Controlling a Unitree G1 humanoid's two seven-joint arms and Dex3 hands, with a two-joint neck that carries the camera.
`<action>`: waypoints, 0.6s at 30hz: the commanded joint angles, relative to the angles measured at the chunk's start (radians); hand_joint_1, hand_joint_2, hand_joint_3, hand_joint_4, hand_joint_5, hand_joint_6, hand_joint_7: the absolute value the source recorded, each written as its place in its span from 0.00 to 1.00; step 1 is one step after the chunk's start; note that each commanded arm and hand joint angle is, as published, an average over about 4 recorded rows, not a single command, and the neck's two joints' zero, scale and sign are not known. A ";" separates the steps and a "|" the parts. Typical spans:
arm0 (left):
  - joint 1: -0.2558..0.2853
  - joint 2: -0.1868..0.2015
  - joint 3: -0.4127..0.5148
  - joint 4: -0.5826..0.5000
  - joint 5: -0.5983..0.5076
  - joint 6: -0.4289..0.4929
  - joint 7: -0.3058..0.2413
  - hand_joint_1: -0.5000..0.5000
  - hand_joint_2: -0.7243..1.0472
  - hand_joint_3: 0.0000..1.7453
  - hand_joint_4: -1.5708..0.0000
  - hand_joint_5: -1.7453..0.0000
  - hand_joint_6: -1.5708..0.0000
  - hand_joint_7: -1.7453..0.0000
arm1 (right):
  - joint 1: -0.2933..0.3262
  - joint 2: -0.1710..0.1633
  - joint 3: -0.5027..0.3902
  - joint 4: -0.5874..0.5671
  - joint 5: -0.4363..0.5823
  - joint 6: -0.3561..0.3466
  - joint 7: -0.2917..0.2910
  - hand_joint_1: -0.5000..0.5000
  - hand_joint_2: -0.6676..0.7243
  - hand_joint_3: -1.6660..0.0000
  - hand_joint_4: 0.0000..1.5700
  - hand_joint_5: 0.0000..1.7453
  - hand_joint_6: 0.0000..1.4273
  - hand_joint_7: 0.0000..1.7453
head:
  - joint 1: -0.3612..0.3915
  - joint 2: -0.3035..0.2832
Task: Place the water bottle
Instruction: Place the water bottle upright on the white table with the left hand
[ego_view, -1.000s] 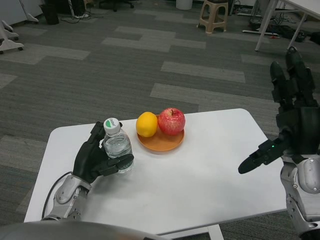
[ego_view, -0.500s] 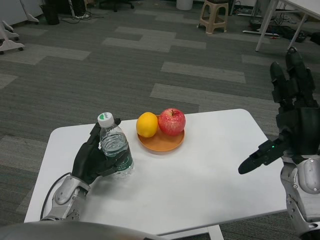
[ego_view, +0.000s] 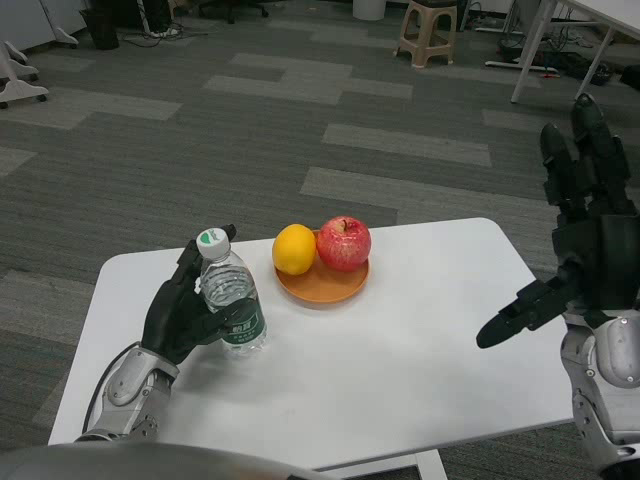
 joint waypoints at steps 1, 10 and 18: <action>0.010 0.007 0.011 -0.010 0.000 0.000 0.006 0.00 0.86 0.05 1.00 0.00 1.00 0.68 | -0.018 -0.002 -0.002 -0.010 0.007 -0.001 -0.005 0.17 0.86 1.00 0.00 0.00 0.00 0.00 | 0.001 0.002; 0.014 0.004 0.021 -0.020 -0.001 0.003 0.010 0.00 0.09 0.05 1.00 0.00 1.00 0.72 | -0.015 -0.002 -0.002 -0.014 0.007 -0.001 -0.005 0.17 0.86 1.00 0.00 0.00 0.00 0.00 | 0.006 0.002; 0.028 0.003 0.049 -0.046 -0.015 0.015 0.028 0.00 0.05 0.03 1.00 0.00 1.00 0.76 | -0.013 -0.002 -0.001 -0.017 0.007 -0.001 -0.005 0.17 0.86 1.00 0.00 0.00 0.00 0.00 | 0.011 0.004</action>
